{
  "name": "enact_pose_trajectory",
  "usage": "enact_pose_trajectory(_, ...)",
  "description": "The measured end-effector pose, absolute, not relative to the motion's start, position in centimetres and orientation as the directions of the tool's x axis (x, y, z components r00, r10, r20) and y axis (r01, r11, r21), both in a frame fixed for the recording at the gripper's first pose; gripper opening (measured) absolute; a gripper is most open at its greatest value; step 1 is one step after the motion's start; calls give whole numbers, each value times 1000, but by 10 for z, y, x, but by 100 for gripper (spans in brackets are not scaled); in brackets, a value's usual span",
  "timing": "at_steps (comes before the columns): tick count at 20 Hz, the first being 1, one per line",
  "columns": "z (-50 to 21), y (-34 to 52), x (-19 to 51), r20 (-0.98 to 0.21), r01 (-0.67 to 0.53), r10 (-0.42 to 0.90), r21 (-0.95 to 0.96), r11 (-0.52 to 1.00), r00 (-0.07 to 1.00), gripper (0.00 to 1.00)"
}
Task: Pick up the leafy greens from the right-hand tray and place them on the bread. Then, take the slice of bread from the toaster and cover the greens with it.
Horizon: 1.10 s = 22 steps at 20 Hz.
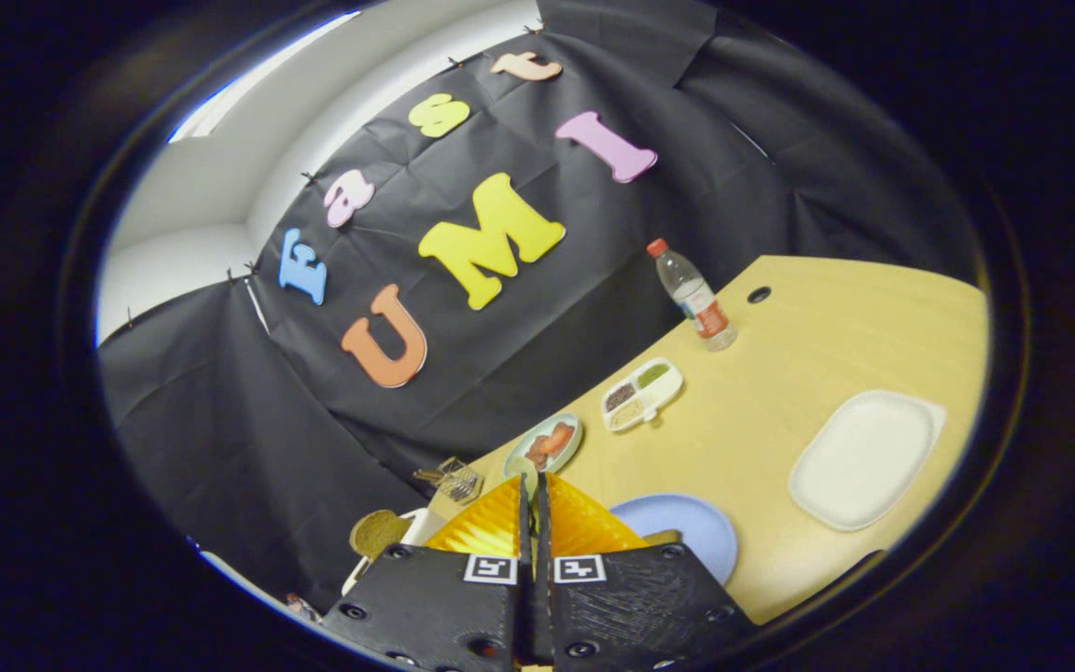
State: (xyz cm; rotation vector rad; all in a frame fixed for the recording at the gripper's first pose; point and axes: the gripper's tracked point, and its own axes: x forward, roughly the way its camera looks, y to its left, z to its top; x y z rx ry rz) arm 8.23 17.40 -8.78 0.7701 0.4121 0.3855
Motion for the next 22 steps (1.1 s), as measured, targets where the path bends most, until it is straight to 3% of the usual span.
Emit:
enact_pose_trajectory(6, -126, 230, 86, -247, -133, 515, 794, 593, 821, 0)
enact_pose_trajectory(16, -184, 173, 95, -344, 5, 371, 740, 673, 863, 0)
enact_pose_trajectory(22, -207, 158, 84, -399, 23, 342, 679, 734, 851, 12)
